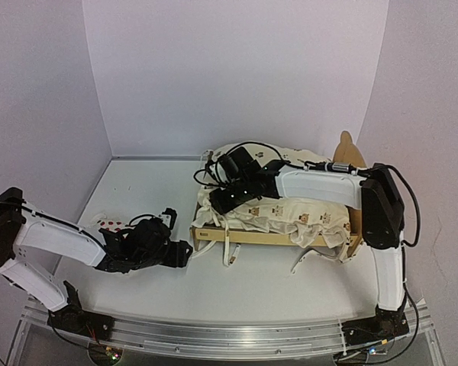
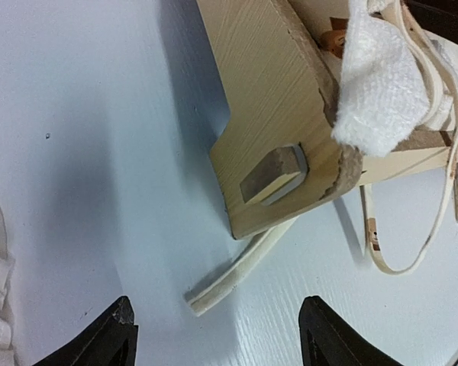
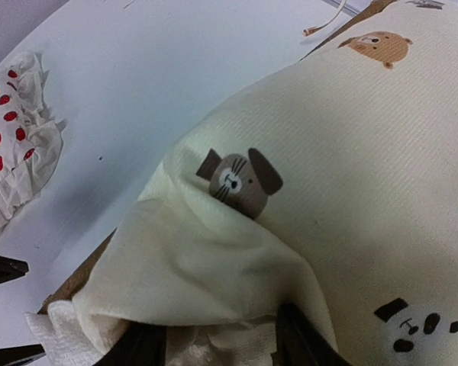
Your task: Set up the pet bed
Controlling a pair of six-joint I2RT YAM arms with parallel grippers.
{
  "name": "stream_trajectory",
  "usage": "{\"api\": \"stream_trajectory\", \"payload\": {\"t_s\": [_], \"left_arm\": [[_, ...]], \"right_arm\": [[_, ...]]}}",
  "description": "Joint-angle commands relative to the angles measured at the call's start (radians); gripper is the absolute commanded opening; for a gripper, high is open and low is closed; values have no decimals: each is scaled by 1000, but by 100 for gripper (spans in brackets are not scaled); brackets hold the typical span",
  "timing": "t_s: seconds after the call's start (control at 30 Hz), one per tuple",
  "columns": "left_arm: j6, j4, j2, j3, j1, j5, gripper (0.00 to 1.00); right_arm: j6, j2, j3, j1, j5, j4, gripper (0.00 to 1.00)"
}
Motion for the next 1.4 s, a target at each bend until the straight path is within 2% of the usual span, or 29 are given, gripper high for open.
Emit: {"api": "stream_trajectory", "payload": {"t_s": [0.0, 0.3, 0.53, 0.73, 0.93, 1.07, 1.17, 1.37], "left_arm": [[29, 150, 80, 52, 10, -17, 73], [97, 216, 185, 128, 107, 14, 65], [174, 243, 275, 208, 186, 54, 64], [203, 174, 277, 260, 213, 67, 63], [179, 127, 145, 122, 176, 78, 64], [204, 83, 96, 85, 81, 59, 65], [238, 37, 115, 113, 7, 10, 66], [237, 12, 210, 154, -9, -49, 63]], "right_arm": [[24, -120, -43, -3, -34, -34, 56], [47, -296, -211, -3, -39, -44, 71], [53, -375, -296, -2, -4, -45, 72], [77, -428, -357, -2, 0, -46, 72], [106, -499, -425, -3, -3, -45, 72], [115, -524, -451, -3, 6, -45, 72], [122, -531, -464, -3, 6, -45, 72], [150, -558, -509, -2, 2, -45, 72]]}}
